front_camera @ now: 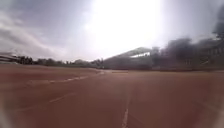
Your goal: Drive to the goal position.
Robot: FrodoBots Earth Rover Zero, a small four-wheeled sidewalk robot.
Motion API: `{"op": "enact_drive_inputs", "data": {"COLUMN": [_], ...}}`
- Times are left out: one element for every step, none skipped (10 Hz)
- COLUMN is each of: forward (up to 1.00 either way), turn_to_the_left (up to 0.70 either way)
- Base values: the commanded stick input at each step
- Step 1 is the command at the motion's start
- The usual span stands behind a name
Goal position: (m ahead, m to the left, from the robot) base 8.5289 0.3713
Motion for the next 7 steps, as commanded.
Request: {"op": "enact_drive_inputs", "data": {"forward": [0.70,0.70,0.70,0.70,0.70,0.70,0.70], "turn_to_the_left": [0.00,0.00,0.00,0.00,0.00,0.00,-0.19]}}
